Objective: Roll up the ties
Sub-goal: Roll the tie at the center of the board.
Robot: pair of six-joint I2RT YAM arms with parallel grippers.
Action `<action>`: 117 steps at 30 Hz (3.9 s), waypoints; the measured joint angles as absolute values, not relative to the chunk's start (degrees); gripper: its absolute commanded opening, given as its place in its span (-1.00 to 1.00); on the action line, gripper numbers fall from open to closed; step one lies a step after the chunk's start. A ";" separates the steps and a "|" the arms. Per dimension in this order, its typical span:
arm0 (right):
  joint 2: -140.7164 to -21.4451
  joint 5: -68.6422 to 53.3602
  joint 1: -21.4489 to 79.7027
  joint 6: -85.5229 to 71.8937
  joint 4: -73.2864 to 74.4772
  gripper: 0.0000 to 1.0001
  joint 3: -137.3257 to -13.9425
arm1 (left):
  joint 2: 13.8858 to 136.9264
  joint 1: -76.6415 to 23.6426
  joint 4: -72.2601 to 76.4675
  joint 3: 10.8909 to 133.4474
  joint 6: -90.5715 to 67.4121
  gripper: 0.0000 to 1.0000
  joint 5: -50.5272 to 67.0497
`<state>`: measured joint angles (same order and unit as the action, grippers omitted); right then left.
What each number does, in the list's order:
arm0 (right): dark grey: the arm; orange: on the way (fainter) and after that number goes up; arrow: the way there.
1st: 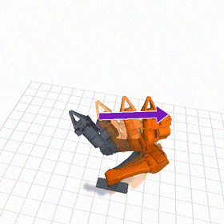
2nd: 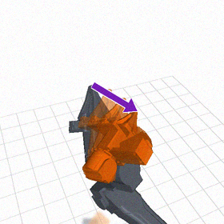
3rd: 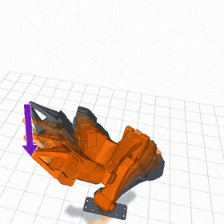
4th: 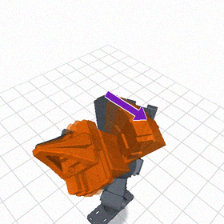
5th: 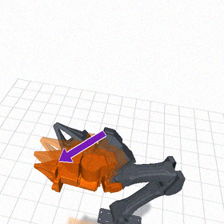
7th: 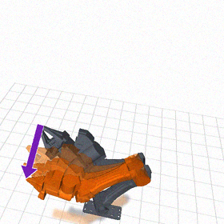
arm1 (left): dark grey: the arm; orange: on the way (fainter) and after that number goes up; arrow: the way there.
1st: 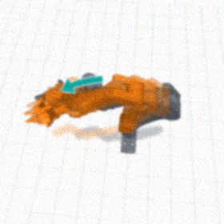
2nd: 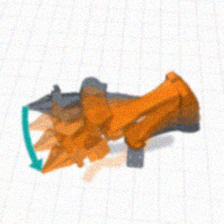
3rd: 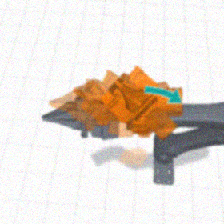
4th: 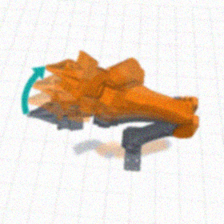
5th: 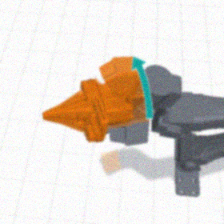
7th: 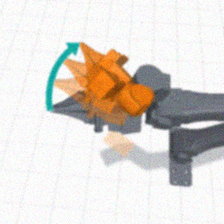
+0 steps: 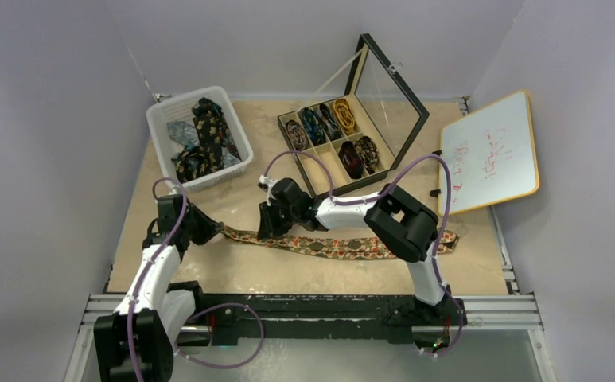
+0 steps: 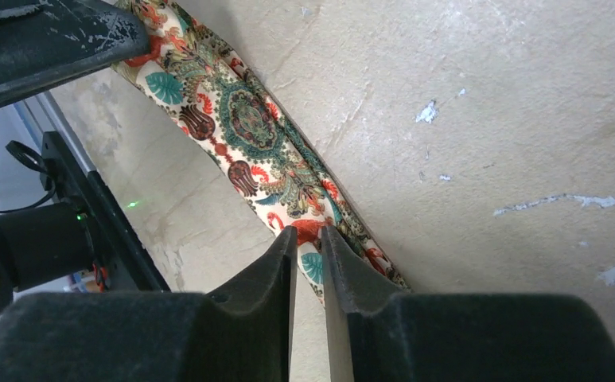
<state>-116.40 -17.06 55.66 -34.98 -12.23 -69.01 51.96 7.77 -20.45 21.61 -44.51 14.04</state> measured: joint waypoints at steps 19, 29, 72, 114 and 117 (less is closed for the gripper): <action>-116.77 -12.97 56.14 -37.10 -12.29 -0.63 -69.63 | 45.47 7.35 -16.82 20.71 -43.86 -1.00 25.19; -111.26 -12.32 56.14 -37.63 -12.32 -0.54 -68.95 | 45.10 2.76 -15.05 20.34 -43.86 -1.00 26.72; -89.25 -5.72 51.29 -46.85 -24.62 -0.19 -44.38 | 62.54 -25.96 6.72 16.19 -56.42 -0.10 14.26; -106.69 -20.99 50.94 -57.43 -26.81 -0.34 -50.13 | 57.21 -10.90 -15.35 23.73 -45.19 0.13 12.86; -107.31 -21.17 50.94 -57.47 -26.89 -0.47 -50.96 | 57.21 -10.90 -14.70 22.41 -45.21 0.12 12.99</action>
